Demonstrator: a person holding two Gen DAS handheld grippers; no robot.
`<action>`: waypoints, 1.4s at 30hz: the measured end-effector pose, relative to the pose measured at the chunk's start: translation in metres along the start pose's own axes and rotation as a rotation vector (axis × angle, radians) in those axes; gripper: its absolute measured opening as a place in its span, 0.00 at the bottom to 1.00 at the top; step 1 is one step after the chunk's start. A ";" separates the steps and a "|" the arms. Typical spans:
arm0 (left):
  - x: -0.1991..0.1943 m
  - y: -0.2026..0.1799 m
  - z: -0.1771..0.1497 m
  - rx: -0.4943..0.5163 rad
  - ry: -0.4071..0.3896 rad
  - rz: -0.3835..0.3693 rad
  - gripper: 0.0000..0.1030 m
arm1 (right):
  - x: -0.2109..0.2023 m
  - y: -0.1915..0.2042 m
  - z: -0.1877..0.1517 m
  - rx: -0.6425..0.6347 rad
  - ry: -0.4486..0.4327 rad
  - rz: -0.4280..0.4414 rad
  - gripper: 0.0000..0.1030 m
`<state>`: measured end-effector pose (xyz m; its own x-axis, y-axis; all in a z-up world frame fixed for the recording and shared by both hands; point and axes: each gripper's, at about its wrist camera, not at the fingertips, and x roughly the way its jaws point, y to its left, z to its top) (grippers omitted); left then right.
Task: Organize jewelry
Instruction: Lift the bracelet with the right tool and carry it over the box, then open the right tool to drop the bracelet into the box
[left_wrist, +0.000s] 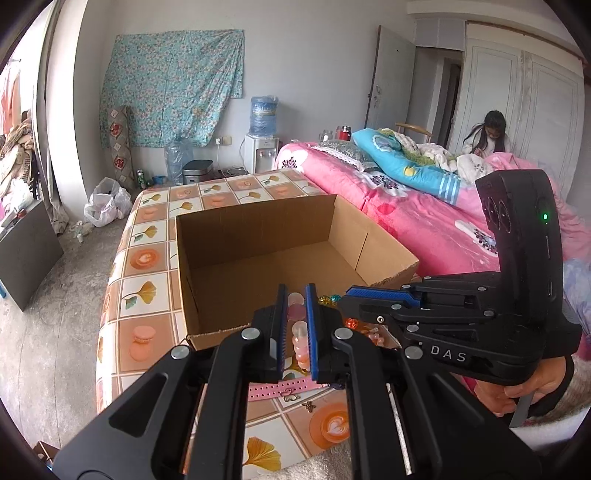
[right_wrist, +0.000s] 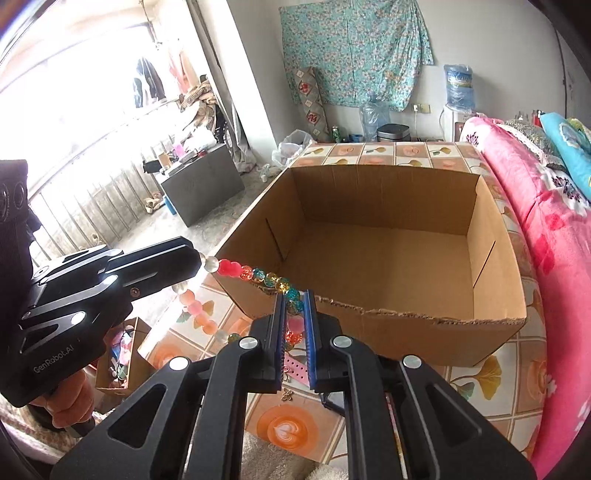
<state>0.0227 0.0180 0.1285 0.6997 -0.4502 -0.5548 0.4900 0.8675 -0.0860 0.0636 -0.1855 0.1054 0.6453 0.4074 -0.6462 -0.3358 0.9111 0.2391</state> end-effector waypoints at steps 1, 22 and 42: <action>0.003 -0.001 0.006 0.009 -0.006 0.003 0.08 | -0.001 -0.002 0.006 0.000 -0.008 -0.002 0.09; 0.192 0.102 0.071 -0.143 0.380 0.098 0.08 | 0.219 -0.095 0.121 0.193 0.468 0.150 0.09; 0.110 0.107 0.082 -0.165 0.079 0.237 0.43 | 0.216 -0.092 0.149 0.126 0.354 0.067 0.10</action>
<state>0.1951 0.0441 0.1265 0.7385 -0.2186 -0.6378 0.2222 0.9720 -0.0759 0.3358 -0.1719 0.0517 0.3401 0.4394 -0.8315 -0.2676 0.8928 0.3623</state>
